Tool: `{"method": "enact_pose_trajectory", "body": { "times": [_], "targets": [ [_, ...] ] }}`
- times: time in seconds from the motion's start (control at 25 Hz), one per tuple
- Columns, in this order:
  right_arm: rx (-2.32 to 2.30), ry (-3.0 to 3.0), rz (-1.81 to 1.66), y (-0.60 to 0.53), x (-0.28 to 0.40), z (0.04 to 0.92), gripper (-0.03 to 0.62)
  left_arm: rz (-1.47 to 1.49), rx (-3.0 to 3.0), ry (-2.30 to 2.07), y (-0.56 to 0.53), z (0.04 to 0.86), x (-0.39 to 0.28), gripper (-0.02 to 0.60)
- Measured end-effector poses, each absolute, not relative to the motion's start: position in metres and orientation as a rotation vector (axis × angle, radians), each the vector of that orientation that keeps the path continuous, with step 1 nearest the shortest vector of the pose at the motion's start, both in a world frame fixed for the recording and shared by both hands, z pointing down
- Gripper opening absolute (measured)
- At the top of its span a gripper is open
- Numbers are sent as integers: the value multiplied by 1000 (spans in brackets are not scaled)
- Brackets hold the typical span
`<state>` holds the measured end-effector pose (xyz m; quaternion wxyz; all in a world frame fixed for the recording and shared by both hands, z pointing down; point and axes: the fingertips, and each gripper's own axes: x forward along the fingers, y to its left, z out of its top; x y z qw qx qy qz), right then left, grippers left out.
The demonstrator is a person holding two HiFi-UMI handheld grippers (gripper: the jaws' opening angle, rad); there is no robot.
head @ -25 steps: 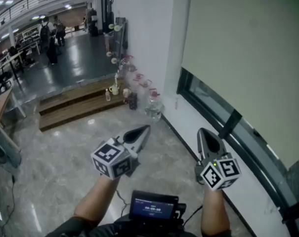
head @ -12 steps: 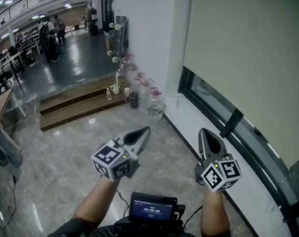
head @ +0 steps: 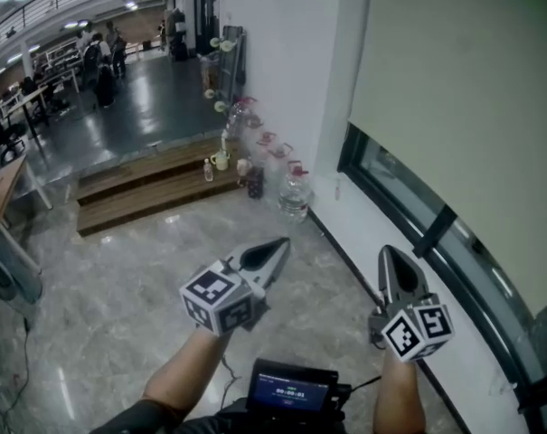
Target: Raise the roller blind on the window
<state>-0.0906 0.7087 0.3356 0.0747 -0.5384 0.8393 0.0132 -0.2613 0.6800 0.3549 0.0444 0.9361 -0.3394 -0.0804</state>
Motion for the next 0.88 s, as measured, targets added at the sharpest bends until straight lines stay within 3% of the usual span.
{"method": "enact_pose_trajectory", "body": {
  "times": [0.36, 0.88],
  "targets": [
    [-1538, 2544, 31, 663, -105, 338, 5, -213, 2873, -1058, 639, 363, -264, 0],
    [-1496, 2544, 79, 537, -41, 323, 5, -191, 2873, -1130, 517, 346, -205, 0]
  ]
}}
